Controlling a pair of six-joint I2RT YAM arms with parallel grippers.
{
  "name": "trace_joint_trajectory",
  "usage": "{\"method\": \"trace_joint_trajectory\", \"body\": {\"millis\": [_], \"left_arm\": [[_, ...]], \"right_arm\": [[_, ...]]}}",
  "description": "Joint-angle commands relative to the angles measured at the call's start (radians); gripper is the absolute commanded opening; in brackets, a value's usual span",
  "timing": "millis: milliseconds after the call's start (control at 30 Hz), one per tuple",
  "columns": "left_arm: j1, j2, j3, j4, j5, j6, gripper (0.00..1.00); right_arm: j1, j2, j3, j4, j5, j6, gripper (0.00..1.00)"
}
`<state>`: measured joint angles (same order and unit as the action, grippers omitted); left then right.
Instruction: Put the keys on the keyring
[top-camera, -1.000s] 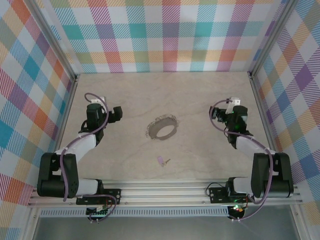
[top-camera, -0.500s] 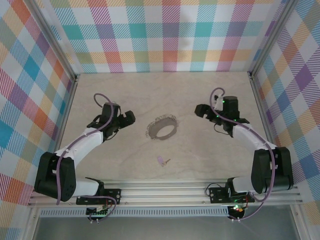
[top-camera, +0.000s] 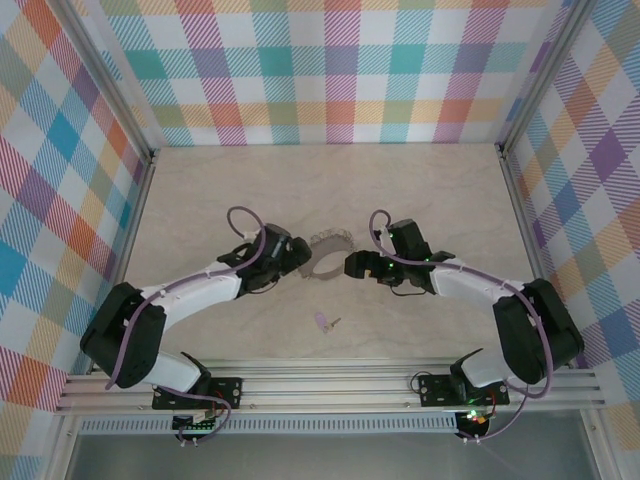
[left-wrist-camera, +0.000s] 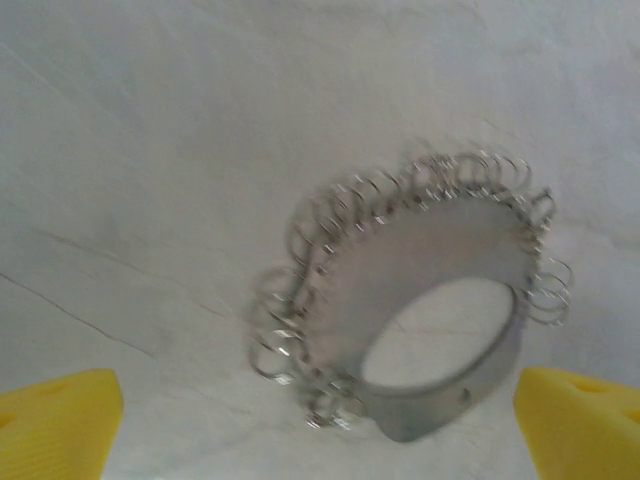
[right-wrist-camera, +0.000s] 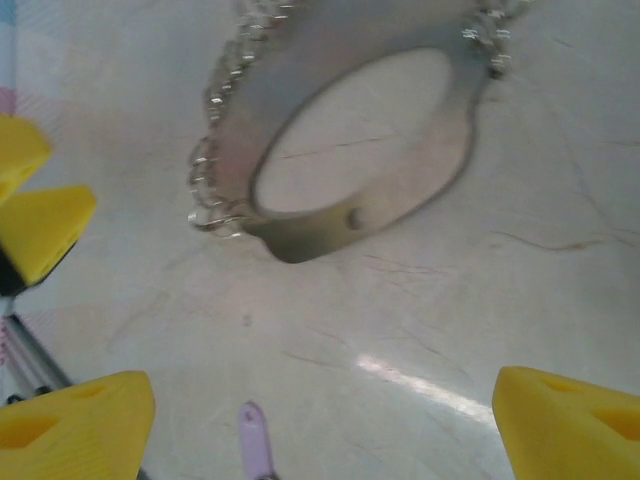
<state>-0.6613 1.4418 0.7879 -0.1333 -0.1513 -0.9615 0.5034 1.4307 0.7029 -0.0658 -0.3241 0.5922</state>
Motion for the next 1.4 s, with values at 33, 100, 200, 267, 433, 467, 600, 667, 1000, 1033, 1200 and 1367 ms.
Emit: {"method": "trace_joint_trajectory", "body": {"millis": [33, 100, 200, 267, 433, 467, 600, 667, 1000, 1033, 1200, 1367], "left_arm": [[-0.101, 0.027, -0.01, 0.052, -0.073, -0.141, 1.0], [-0.145, 0.049, 0.001, 0.059, -0.103, -0.166, 1.0], [-0.176, 0.093, 0.023, 0.081, -0.101, -0.183, 1.0], [-0.189, 0.123, 0.034, 0.107, -0.1, -0.185, 1.0], [-0.192, 0.195, 0.067, 0.166, -0.094, -0.15, 1.0], [-0.192, 0.215, 0.076, 0.185, -0.089, -0.137, 1.0], [-0.19, 0.29, 0.126, 0.221, -0.079, -0.099, 1.0], [-0.184, 0.324, 0.15, 0.236, -0.074, -0.086, 1.0], [-0.098, 0.424, 0.226, 0.261, -0.08, -0.028, 1.0], [-0.084, 0.433, 0.24, 0.259, -0.077, -0.015, 1.0], [-0.012, 0.513, 0.363, 0.251, -0.043, 0.07, 1.0], [0.064, 0.599, 0.506, 0.197, -0.002, 0.171, 1.0]], "right_arm": [[-0.005, 0.026, 0.047, -0.04, 0.13, -0.002, 0.93], [-0.009, 0.044, 0.088, -0.056, 0.151, -0.023, 0.95], [-0.028, 0.074, 0.148, -0.093, 0.178, -0.045, 0.99], [-0.069, 0.096, 0.176, -0.107, 0.16, -0.034, 1.0], [-0.178, 0.114, 0.217, -0.144, 0.164, 0.036, 1.0], [-0.185, 0.119, 0.231, -0.168, 0.181, 0.035, 1.0], [-0.195, 0.121, 0.238, -0.169, 0.144, -0.024, 1.0], [-0.197, 0.102, 0.209, -0.125, 0.096, -0.035, 1.0], [-0.197, 0.087, 0.149, -0.059, -0.009, -0.041, 0.85], [-0.197, 0.093, 0.146, -0.049, -0.014, -0.036, 0.83], [-0.197, 0.133, 0.154, -0.007, -0.038, -0.017, 0.72], [-0.195, 0.174, 0.188, -0.006, -0.029, -0.017, 0.63]]}}
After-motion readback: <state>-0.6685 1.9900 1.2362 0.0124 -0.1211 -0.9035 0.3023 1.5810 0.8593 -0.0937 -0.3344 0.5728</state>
